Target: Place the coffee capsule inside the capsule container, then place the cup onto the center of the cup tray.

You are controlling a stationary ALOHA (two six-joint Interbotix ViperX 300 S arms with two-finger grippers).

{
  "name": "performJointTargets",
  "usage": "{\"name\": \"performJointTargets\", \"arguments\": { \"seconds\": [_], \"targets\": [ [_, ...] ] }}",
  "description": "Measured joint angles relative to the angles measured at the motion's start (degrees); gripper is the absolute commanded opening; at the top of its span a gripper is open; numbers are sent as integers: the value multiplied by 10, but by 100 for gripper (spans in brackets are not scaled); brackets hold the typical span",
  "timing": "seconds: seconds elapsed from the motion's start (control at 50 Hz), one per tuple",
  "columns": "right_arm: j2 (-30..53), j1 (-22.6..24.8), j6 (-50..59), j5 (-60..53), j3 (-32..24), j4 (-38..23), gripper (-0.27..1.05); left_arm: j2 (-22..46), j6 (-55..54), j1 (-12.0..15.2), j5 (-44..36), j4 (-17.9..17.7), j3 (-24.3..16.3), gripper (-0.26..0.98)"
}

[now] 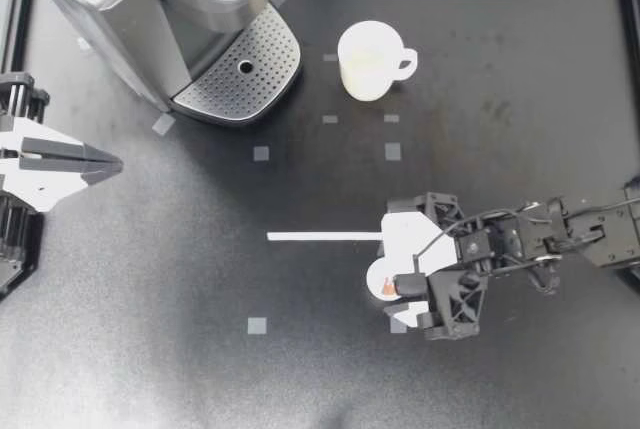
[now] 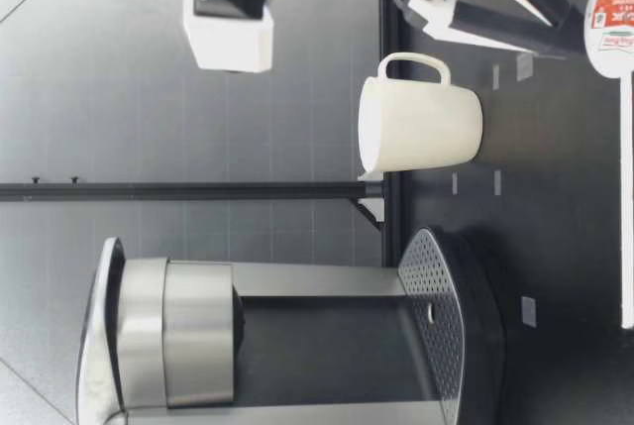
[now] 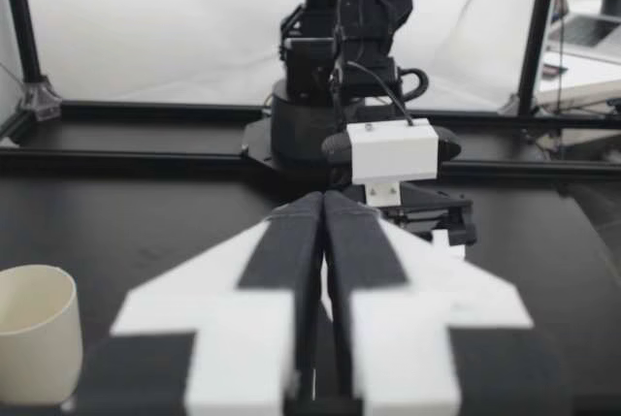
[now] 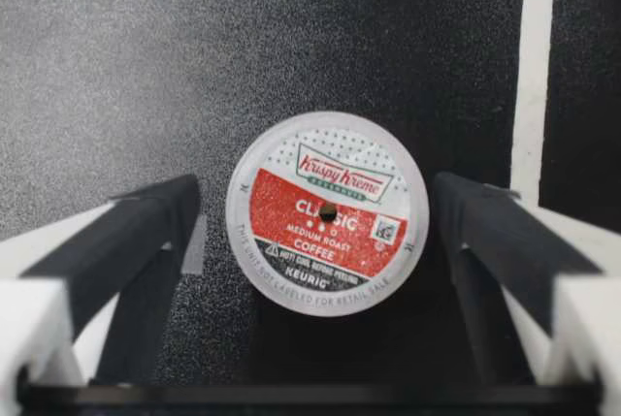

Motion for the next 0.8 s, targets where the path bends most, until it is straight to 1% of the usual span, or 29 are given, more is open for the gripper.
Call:
{"name": "performJointTargets", "arguments": {
  "seconds": [0.14,0.2,0.34,0.52,0.58,0.64,0.72,0.8],
  "targets": [
    [1,0,0,4,-2,0,65,0,0,0,0,-1,0,7],
    [1,0,1,4,-3,0,60,0,0,0,0,-1,0,7],
    [-2,0,3,5,-4,0,59,0,-1,0,0,-1,0,7],
    [-26,-1,6,3,-4,-1,59,11,-5,0,1,-5,-3,7],
    [-41,-2,7,-3,-3,0,59,22,-7,0,4,-11,-11,7],
    [-62,-2,10,-16,3,1,59,40,-10,0,15,-25,-25,7],
    [-88,-3,13,-32,11,6,59,69,-10,1,55,-42,-59,7],
    [-116,-3,19,-48,27,9,59,97,-11,1,125,-54,-105,7]
  ]
}}
